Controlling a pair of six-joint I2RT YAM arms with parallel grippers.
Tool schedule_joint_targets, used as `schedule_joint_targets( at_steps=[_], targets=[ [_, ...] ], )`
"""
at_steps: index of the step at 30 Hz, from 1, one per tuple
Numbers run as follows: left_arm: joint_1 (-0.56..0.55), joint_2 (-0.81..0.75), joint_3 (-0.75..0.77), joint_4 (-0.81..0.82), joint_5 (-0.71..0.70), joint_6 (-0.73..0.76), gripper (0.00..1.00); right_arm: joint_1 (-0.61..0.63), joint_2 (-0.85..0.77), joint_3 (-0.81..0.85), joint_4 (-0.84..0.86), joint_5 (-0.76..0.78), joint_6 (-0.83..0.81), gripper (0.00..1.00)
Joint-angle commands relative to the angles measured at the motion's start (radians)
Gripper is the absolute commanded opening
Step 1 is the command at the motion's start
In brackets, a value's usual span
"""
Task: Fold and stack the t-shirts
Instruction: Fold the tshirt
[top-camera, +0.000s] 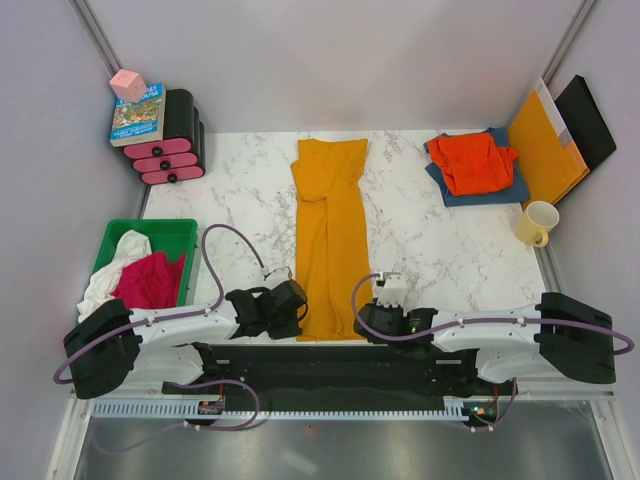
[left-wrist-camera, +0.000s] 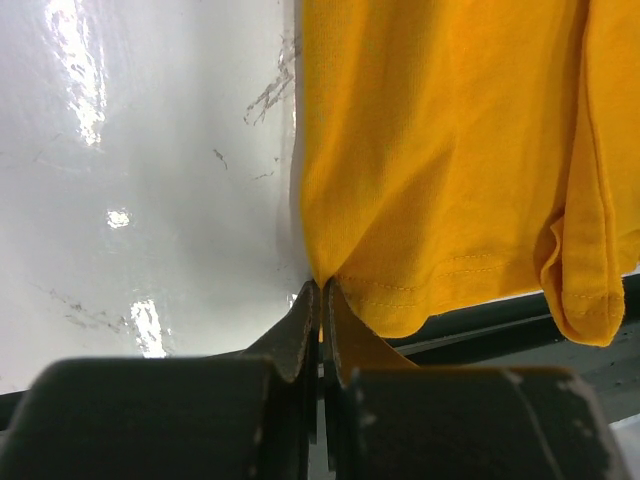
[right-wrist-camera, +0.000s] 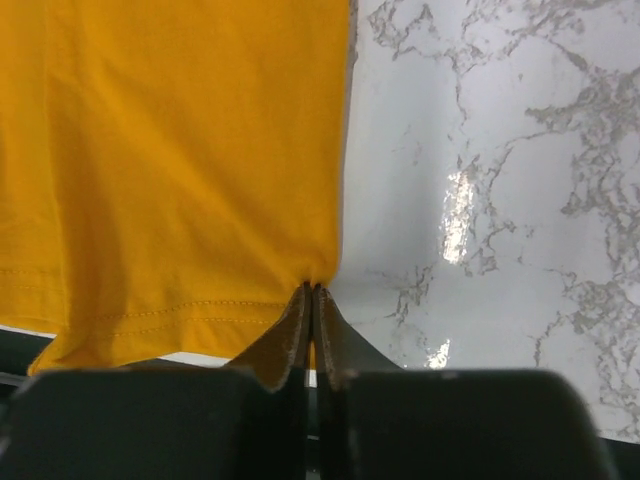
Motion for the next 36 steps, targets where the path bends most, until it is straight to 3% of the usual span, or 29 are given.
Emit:
schedule_joint_targets(
  at_steps=[1, 6, 12, 23, 28, 36],
  targets=[
    [-0.008, -0.001, -0.024, -0.032, -0.003, 0.026, 0.02, 0.016, 0.008, -0.056, -0.008, -0.094, 0.054, 0.0],
    [-0.008, -0.02, -0.022, -0.033, -0.003, 0.031, 0.02, 0.052, -0.028, -0.062, -0.03, -0.063, 0.08, 0.0],
    [-0.008, -0.137, 0.021, -0.078, -0.043, 0.037, 0.02, 0.13, -0.058, 0.069, -0.213, 0.1, 0.096, 0.0],
    [-0.01, -0.263, 0.104, -0.225, -0.095, 0.027, 0.02, 0.202, -0.127, 0.111, -0.333, 0.18, 0.166, 0.0],
    [-0.01, -0.279, 0.203, -0.256, -0.166, 0.074, 0.02, 0.199, -0.166, 0.178, -0.381, 0.285, 0.114, 0.0],
    [0.001, -0.113, 0.36, -0.253, -0.275, 0.198, 0.02, 0.069, -0.104, 0.281, -0.282, 0.311, -0.116, 0.0]
  ],
)
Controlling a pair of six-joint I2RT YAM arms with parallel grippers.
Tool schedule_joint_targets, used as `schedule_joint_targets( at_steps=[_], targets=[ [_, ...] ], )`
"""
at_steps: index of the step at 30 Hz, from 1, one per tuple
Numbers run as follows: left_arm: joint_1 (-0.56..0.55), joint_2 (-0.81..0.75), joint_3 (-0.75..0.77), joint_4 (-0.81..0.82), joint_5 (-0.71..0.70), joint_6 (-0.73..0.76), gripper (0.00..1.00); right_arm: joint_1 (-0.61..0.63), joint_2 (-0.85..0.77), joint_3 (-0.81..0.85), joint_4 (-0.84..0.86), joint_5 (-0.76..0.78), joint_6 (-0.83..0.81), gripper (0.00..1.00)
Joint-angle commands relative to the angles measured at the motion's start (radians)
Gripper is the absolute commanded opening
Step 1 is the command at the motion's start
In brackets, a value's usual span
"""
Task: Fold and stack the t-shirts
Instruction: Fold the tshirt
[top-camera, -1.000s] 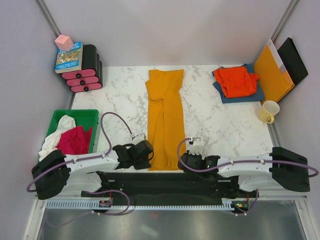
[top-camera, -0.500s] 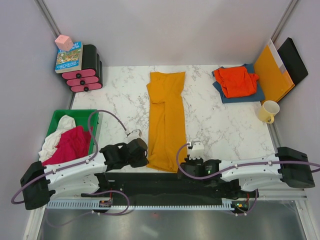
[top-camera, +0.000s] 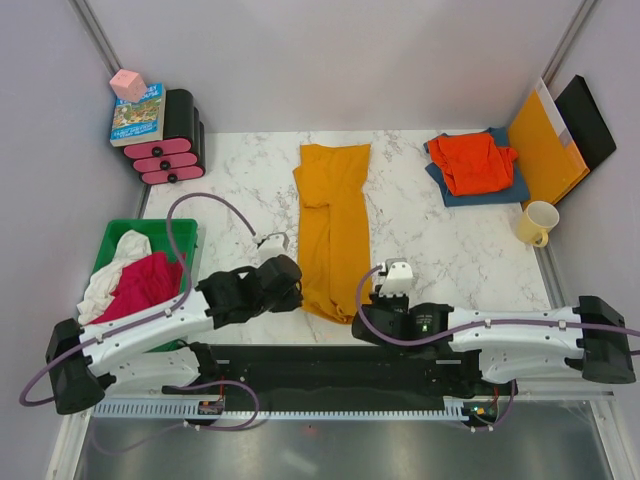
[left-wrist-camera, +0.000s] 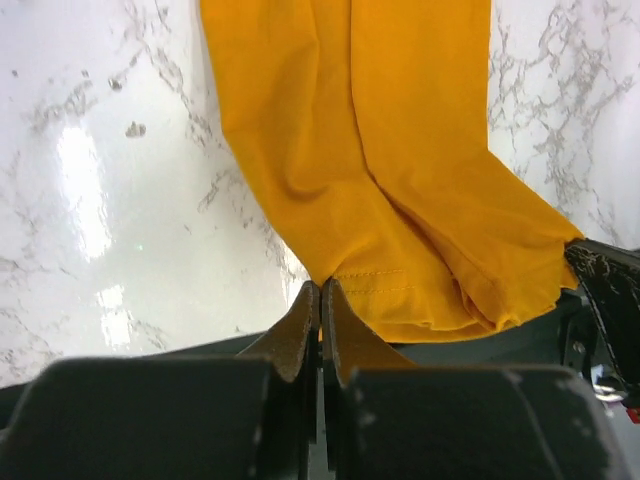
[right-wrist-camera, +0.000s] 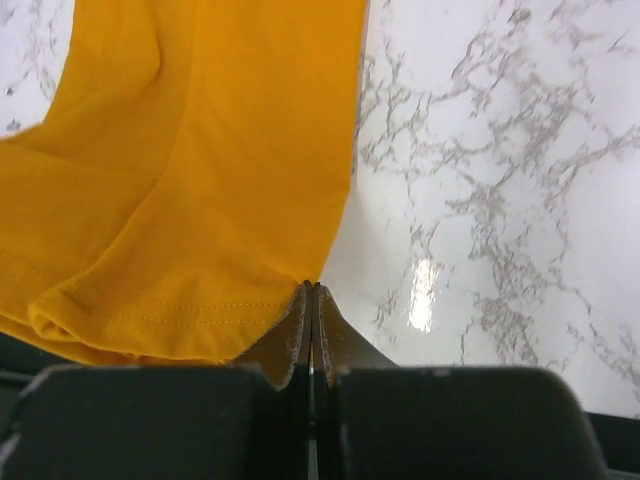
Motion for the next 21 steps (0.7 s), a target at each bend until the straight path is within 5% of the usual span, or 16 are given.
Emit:
schedule_joint_targets(
  at_steps=[1, 11, 21],
  targets=[
    [0.021, 0.087, 0.097, -0.006, -0.112, 0.117, 0.02, -0.099, 0.042, 0.079, 0.078, 0.04, -0.198, 0.0],
    [0.265, 0.231, 0.23, 0.128, -0.016, 0.324, 0.02, -0.407, 0.234, 0.251, 0.297, -0.095, -0.515, 0.0],
    [0.435, 0.501, 0.424, 0.217, 0.078, 0.456, 0.02, -0.641, 0.531, 0.484, 0.382, -0.196, -0.665, 0.0]
  ],
)
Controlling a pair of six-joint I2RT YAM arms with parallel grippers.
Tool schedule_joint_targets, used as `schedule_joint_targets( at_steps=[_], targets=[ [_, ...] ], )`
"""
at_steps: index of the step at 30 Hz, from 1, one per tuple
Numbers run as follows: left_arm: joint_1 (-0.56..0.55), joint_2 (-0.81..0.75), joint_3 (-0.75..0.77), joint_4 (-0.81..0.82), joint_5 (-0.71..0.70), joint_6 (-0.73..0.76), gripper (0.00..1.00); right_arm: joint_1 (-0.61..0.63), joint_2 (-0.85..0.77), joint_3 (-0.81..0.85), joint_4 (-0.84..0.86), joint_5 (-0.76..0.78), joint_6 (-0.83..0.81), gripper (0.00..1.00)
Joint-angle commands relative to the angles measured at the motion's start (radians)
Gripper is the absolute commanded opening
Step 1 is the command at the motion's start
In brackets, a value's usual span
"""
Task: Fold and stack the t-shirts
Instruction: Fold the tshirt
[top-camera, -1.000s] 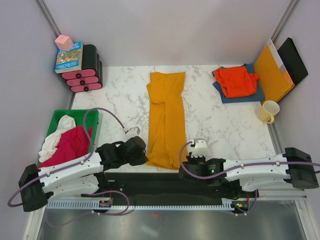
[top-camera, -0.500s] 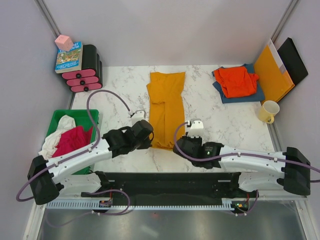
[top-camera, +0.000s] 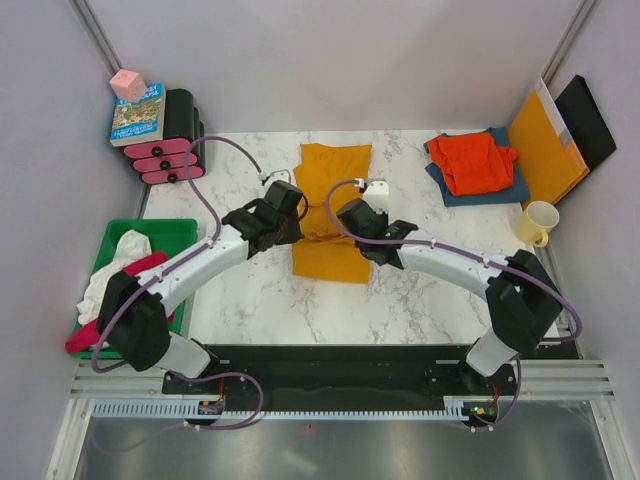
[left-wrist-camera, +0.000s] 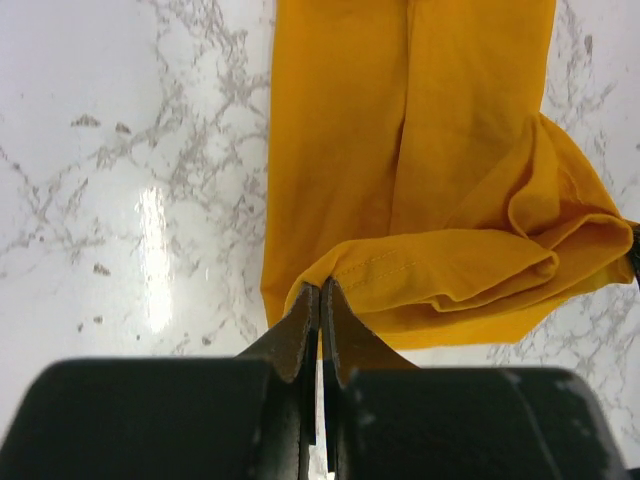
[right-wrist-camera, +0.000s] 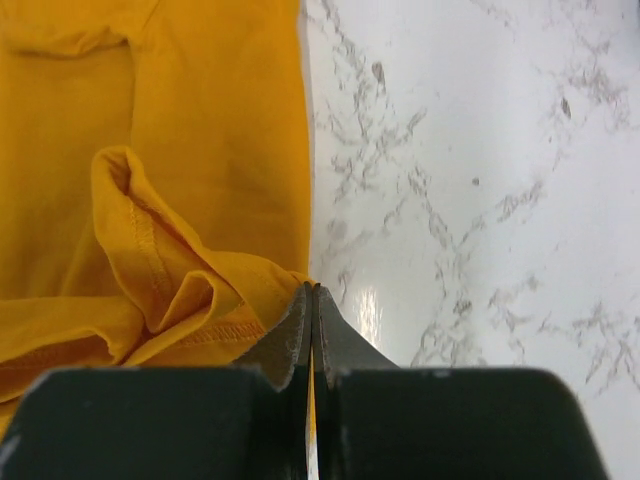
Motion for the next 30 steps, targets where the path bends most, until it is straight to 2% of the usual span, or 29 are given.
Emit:
schedule_joint_targets(
  at_steps=[1, 7, 20, 21, 22, 23, 24, 25, 26, 28, 30],
  targets=[
    [0.059, 0.086, 0.121, 0.073, 0.041, 0.095, 0.02, -0.063, 0.093, 0.124, 0.063, -0.05, -0.094, 0.0],
    [0.106, 0.237, 0.231, 0.085, 0.078, 0.113, 0.02, -0.122, 0.221, 0.248, 0.071, -0.083, -0.121, 0.0],
    [0.171, 0.47, 0.357, 0.073, 0.111, 0.129, 0.02, -0.183, 0.411, 0.36, 0.08, -0.106, -0.143, 0.0],
    [0.178, 0.482, 0.389, 0.055, 0.108, 0.127, 0.04, -0.183, 0.408, 0.365, 0.08, -0.098, -0.141, 0.06],
    [0.178, 0.481, 0.399, 0.033, 0.099, 0.123, 0.11, -0.183, 0.394, 0.351, 0.089, -0.095, -0.14, 0.14],
    [0.178, 0.461, 0.399, 0.027, 0.079, 0.118, 0.23, -0.182, 0.348, 0.336, 0.104, -0.084, -0.14, 0.28],
    [0.178, 0.435, 0.374, 0.027, 0.069, 0.11, 0.32, -0.182, 0.321, 0.316, 0.13, -0.083, -0.14, 0.35],
    [0.178, 0.409, 0.359, 0.034, 0.052, 0.101, 0.49, -0.18, 0.295, 0.284, 0.132, -0.083, -0.138, 0.41],
    [0.178, 0.346, 0.342, 0.05, 0.052, 0.1, 0.53, -0.174, 0.244, 0.271, 0.13, -0.084, -0.135, 0.51],
    [0.175, 0.3, 0.308, 0.053, 0.059, 0.095, 0.58, -0.162, 0.196, 0.221, 0.126, -0.086, -0.126, 0.55],
    [0.168, 0.242, 0.263, 0.05, 0.068, 0.089, 0.59, -0.125, 0.13, 0.184, 0.121, -0.08, -0.115, 0.59]
  ],
)
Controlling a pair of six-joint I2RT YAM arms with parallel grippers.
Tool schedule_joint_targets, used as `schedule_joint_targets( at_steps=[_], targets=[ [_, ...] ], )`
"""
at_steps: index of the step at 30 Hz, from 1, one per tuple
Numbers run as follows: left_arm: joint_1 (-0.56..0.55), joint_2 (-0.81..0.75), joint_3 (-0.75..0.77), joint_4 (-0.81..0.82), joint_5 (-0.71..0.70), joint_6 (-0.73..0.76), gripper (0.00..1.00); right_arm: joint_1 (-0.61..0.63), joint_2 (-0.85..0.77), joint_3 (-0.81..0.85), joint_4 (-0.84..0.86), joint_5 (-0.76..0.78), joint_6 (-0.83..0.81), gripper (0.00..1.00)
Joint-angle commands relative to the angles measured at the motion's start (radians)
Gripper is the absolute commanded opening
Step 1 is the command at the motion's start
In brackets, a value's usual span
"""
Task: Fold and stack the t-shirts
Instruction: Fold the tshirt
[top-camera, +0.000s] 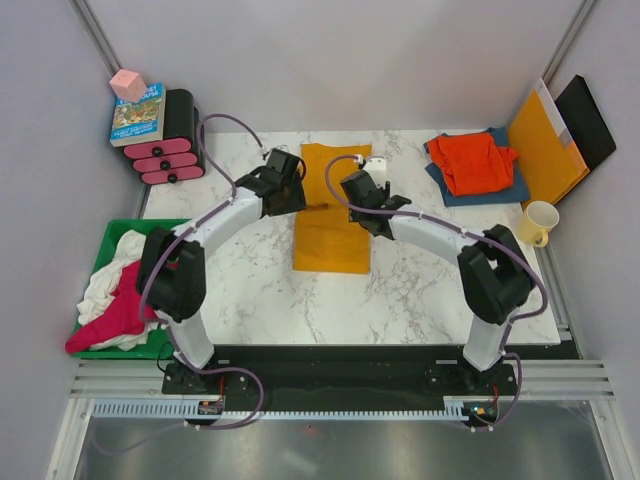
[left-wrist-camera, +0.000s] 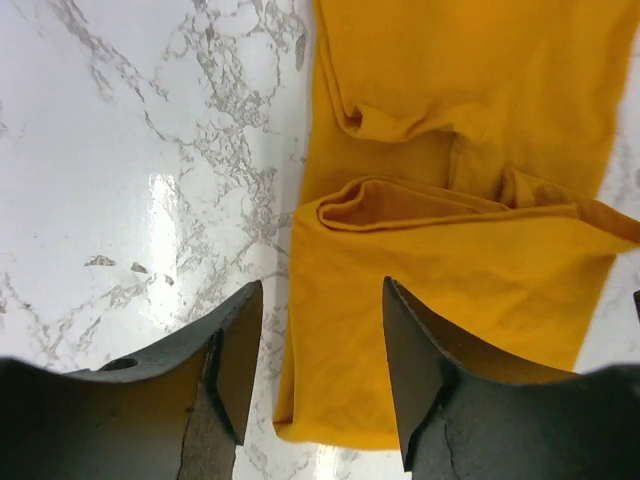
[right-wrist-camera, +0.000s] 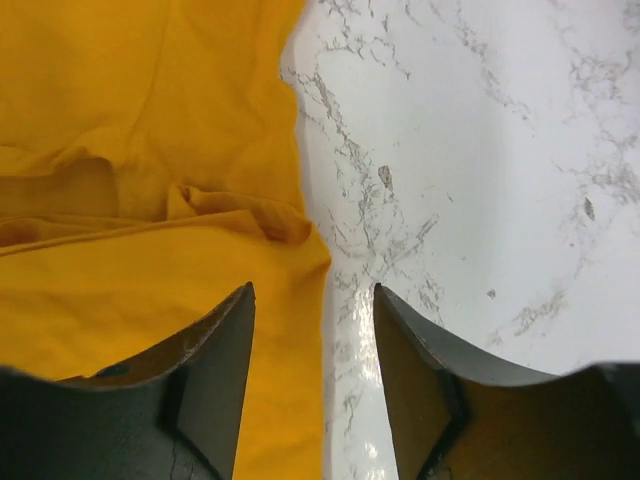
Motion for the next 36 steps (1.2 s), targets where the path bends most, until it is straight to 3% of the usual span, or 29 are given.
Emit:
schedule_joint_targets(
  at_steps=[1, 4, 5, 9, 13, 20, 28, 36],
  targets=[
    [-0.015, -0.182, -0.069, 0.016, 0.005, -0.022, 0.58, 0.057, -0.18, -0.096, 0.034, 0.012, 0.022, 0.59],
    [-0.05, -0.246, -0.163, 0.036, 0.047, -0.053, 0.46, 0.103, -0.249, -0.195, 0.052, -0.045, 0.076, 0.4],
    [-0.073, -0.258, -0.188, 0.045, 0.056, -0.062, 0.42, 0.117, -0.253, -0.222, 0.066, -0.059, 0.088, 0.24],
    [-0.113, -0.243, -0.31, 0.129, 0.082, -0.093, 0.25, 0.126, -0.215, -0.313, 0.126, -0.099, 0.14, 0.01],
    [-0.13, -0.17, -0.343, 0.174, 0.114, -0.105, 0.17, 0.129, -0.152, -0.336, 0.186, -0.1, 0.145, 0.0],
    [-0.155, -0.123, -0.404, 0.203, 0.133, -0.133, 0.16, 0.137, -0.115, -0.365, 0.167, -0.105, 0.182, 0.0],
    [-0.243, -0.196, -0.576, 0.214, 0.116, -0.214, 0.15, 0.203, -0.242, -0.546, 0.141, -0.102, 0.254, 0.0],
    [-0.358, -0.367, -0.761, 0.196, 0.093, -0.343, 0.15, 0.304, -0.377, -0.707, 0.108, -0.081, 0.343, 0.0]
  ],
)
